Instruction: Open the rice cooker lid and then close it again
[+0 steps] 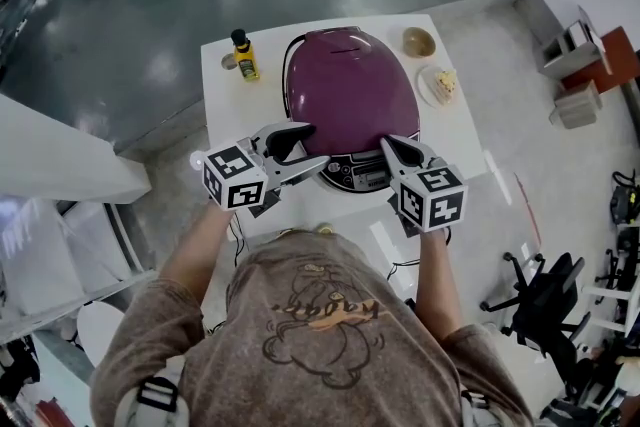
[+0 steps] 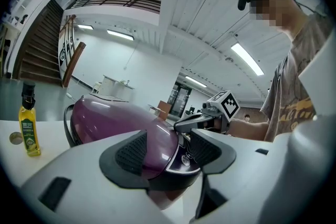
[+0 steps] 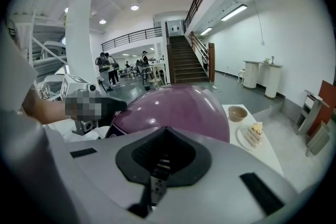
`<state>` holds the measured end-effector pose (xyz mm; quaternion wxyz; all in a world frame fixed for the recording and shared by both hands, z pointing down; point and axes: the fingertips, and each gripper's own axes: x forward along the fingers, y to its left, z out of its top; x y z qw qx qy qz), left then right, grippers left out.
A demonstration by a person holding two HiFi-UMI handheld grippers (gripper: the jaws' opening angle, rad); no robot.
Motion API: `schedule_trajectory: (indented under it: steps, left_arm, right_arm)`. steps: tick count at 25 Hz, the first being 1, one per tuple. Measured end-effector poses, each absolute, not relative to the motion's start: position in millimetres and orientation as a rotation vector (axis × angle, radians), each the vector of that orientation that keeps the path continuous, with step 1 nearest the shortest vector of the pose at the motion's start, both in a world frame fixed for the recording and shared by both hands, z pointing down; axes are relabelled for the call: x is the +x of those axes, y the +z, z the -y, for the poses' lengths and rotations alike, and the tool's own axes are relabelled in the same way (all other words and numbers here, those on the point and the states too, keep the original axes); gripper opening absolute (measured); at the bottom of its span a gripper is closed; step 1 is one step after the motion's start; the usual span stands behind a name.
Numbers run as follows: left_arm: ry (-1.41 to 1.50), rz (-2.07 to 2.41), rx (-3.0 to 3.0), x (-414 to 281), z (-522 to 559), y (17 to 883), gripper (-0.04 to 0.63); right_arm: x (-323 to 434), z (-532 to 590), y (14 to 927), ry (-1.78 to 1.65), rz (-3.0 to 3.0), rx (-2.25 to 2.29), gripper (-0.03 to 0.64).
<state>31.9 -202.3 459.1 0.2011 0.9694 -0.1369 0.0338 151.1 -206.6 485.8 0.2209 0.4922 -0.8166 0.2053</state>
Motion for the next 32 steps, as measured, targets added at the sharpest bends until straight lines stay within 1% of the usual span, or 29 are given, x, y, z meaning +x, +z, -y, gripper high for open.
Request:
schedule_trajectory:
  steps: [12,19,28,32]
  left_arm:
    - [0.092,0.396,2.687,32,202,458,0.276]
    - [0.111,0.472,2.659,33,202,461,0.276]
    - [-0.026,0.713,2.607,11,211,437,0.276]
    - [-0.023,0.735,2.619,12,204,432,0.276]
  right_arm:
    - [151,206,485,0.569,2.281,1.346,0.003]
    - [151,207,487,0.55,2.317,1.26,0.003]
    - [149,209,480,0.488,2.361,1.201,0.003]
    - [149,204,485,0.459,2.356,1.22,0.003]
